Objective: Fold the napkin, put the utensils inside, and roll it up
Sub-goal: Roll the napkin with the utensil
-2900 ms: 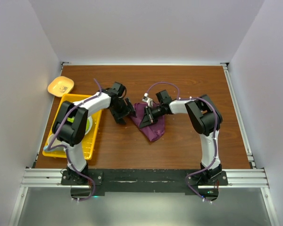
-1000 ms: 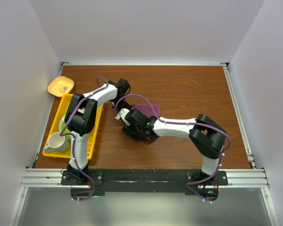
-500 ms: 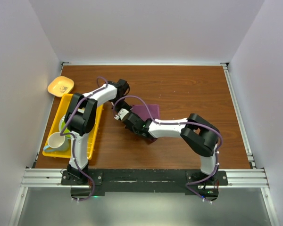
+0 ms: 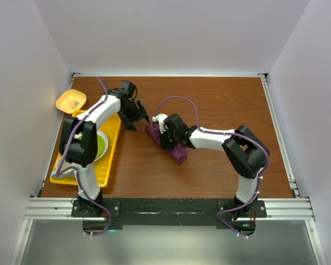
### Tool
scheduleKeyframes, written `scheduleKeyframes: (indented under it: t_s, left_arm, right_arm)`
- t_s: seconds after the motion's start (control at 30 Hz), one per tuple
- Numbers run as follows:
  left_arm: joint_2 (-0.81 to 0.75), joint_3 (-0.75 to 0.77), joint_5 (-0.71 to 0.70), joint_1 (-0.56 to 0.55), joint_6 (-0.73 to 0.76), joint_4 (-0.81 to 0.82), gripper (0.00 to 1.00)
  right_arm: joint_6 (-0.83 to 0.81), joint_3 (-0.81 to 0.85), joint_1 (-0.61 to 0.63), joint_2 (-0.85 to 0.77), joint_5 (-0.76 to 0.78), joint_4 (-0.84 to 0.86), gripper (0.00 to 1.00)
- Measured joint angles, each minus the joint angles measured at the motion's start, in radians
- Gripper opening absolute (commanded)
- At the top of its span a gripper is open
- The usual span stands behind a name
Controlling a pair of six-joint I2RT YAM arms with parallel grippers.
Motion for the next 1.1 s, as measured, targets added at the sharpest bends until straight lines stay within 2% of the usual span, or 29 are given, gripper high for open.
scheduleKeyframes:
  t_s: [0.13,0.17,0.23,0.27,0.33,0.37,0.5,0.73,0.87,0.97,1.1]
  left_arm:
    - [-0.108,-0.044,-0.019,0.058,0.069,0.076,0.72]
    - [-0.130,-0.056,-0.019,0.067,0.086,0.098,0.66]
    - [-0.158,-0.082,-0.003,0.071,0.107,0.148,0.60]
    - [-0.174,-0.108,0.016,0.070,0.119,0.189,0.52]
    - [-0.201,-0.183,0.079,0.065,0.131,0.284,0.45]
    - [-0.207,-0.211,0.106,0.063,0.129,0.315,0.38]
    - [-0.209,-0.318,0.206,0.031,0.127,0.479,0.24]
    - [-0.143,-0.369,0.312,-0.037,0.097,0.752,0.10]
    - [-0.075,-0.389,0.314,-0.037,0.090,0.831,0.07]
    - [-0.065,-0.434,0.307,-0.036,0.084,0.863,0.04]
    - [-0.065,-0.492,0.312,-0.034,0.063,0.983,0.02]
  right_arm:
    - [0.047,0.002,-0.100,0.016,-0.219,0.004,0.00]
    - [0.063,0.003,-0.128,0.026,-0.280,0.010,0.00]
    - [0.103,0.014,-0.175,0.058,-0.403,0.021,0.00]
    - [0.126,0.027,-0.202,0.082,-0.475,0.028,0.00]
    - [0.179,0.050,-0.248,0.134,-0.601,0.048,0.00]
    - [0.210,0.059,-0.268,0.160,-0.662,0.059,0.00]
    - [0.311,0.085,-0.326,0.248,-0.846,0.106,0.00]
    - [0.351,0.082,-0.350,0.278,-0.921,0.130,0.00]
    - [0.359,0.076,-0.355,0.278,-0.924,0.137,0.01]
    - [0.365,0.076,-0.355,0.278,-0.924,0.138,0.02]
    - [0.375,0.076,-0.355,0.278,-0.923,0.138,0.06]
